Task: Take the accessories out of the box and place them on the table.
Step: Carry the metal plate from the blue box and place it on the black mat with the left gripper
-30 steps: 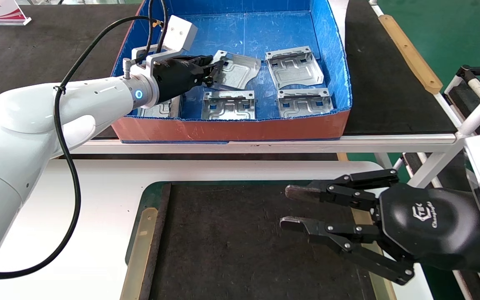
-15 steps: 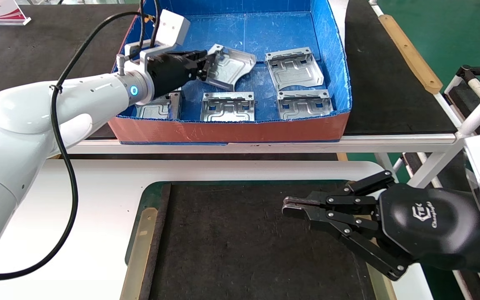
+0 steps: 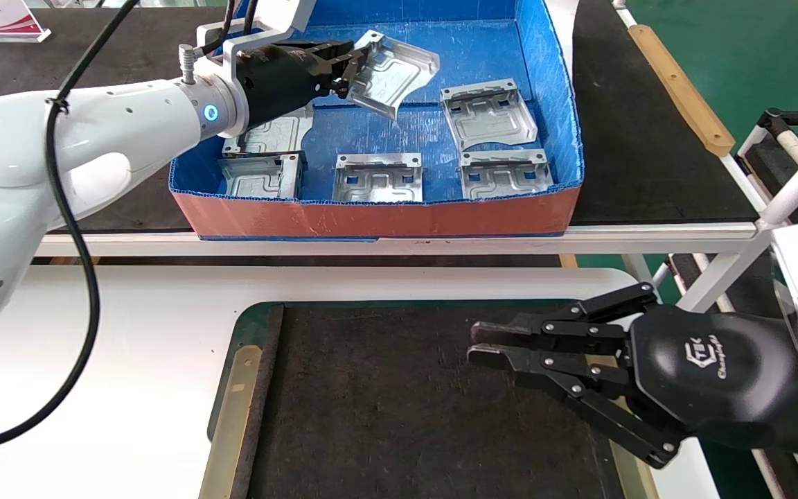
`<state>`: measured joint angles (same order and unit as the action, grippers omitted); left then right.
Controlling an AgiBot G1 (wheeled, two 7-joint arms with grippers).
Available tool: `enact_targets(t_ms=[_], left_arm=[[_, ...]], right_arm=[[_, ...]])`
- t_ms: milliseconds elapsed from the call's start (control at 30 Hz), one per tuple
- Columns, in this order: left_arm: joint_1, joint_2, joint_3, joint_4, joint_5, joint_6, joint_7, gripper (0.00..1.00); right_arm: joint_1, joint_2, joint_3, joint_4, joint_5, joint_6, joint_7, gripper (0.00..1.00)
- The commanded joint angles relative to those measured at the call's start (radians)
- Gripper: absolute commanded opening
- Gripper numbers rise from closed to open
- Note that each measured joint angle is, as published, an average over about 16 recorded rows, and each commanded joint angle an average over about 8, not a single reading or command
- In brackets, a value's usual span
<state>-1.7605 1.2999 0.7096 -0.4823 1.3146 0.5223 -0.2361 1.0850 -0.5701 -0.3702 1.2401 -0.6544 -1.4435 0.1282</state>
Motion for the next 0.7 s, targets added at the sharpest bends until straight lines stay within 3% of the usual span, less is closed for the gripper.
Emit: enact_targets(t_ms=[33,400,700], left_arm=[[-0.002,-0.011,-0.001,-0.018,-0.006,0.027,0.02,0.0],[0.015,-0.104,-0.057,-0.11,-0.095,0.242,0.256,0.0],[-0.01,-0.154,-0.096,-0.072,-0.18,0.477,0.395,0.0]], right_arm=[[0.0,0.0,0.0,0.0,0.0,0.0,0.0,1.0],[0.0,0.0,0.0,0.0,0.0,0.0,0.0,1.0],[0.0,0.0,0.0,0.0,0.0,0.0,0.0,1.0]])
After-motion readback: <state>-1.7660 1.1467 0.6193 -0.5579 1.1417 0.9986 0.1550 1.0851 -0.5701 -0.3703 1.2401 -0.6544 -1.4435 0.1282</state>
